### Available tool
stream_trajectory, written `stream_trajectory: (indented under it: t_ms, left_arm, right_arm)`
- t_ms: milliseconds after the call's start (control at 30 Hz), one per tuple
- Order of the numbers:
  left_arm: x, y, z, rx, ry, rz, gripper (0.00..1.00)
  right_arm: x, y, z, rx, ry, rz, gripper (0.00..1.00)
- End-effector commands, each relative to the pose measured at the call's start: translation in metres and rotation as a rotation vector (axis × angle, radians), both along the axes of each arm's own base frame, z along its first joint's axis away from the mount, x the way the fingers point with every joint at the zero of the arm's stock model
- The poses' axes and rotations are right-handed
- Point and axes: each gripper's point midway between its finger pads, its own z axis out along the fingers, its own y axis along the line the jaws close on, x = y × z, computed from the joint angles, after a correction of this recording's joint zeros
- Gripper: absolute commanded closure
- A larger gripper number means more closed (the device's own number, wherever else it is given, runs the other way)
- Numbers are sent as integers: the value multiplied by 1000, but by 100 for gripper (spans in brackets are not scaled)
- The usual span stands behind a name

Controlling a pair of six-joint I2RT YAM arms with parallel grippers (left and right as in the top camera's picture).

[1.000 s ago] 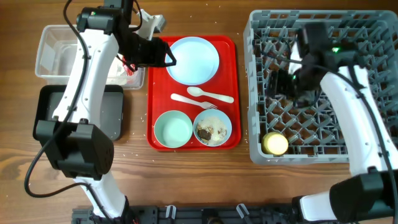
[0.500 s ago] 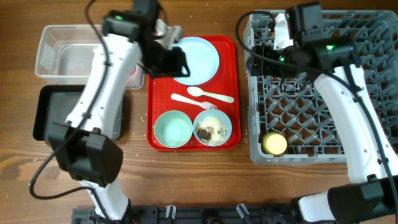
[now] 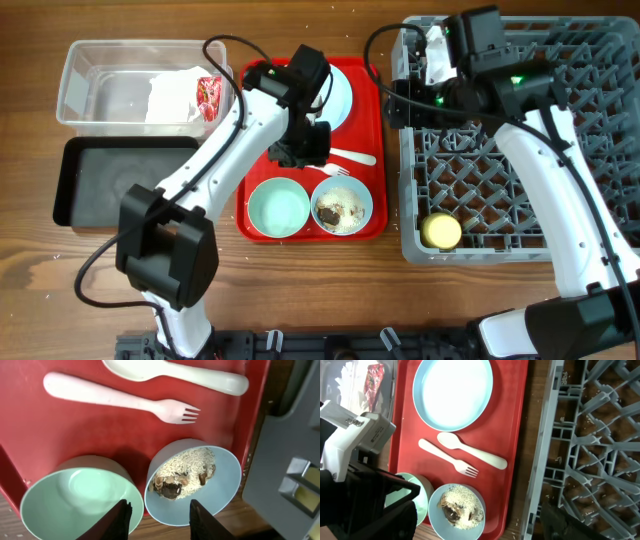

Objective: Sort waste into correct bins and load items into the dishwasher rack
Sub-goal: 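Grasp the bowl of rice scraps with the left gripper, then tip the rice scraps onto the black tray with the left gripper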

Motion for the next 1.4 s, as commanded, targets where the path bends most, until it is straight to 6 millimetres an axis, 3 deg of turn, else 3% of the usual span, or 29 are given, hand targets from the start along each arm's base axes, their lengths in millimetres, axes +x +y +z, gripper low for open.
stream_trajectory:
  t_ms: [0, 167, 333, 400, 567, 700, 900, 1033, 1200, 1300, 1367]
  left_arm:
    - [-7, -5, -3, 53, -8, 44, 60]
    - [-6, -12, -18, 158, -65, -18, 55]
    - [-14, -47, -32, 131, -93, -121, 56]
    - [-21, -63, -33, 117, -111, -156, 56]
    - [-34, -95, -43, 93, -126, -151, 57]
    - [-44, -103, -59, 115, -94, -128, 64]
    - [-49, -103, -86, 152, -36, -94, 69]
    - [-49, -104, -87, 150, -37, -94, 82]
    - [-56, -108, -101, 168, -16, -115, 84]
    - [-55, -107, -101, 168, -17, -114, 96]
    - [-55, -107, -101, 168, -18, -113, 96]
  right_arm:
    - [2, -1, -5, -23, 4, 13, 20]
    - [2, -3, -6, -35, 2, 6, 20]
    - [5, -22, -10, -119, -3, -43, 20]
    - [11, -37, -9, -118, -4, -92, 20]
    - [28, -101, -5, -73, -7, -277, 20]
    - [28, -136, -6, -65, 6, -363, 20]
    - [26, -139, -7, -84, 2, -334, 20]
    - [26, -139, -7, -86, 1, -329, 20]
    - [26, -139, -7, -87, 1, -328, 20]
    - [26, -139, -7, -87, 0, -328, 20]
    - [26, -139, -7, -89, 1, -327, 20]
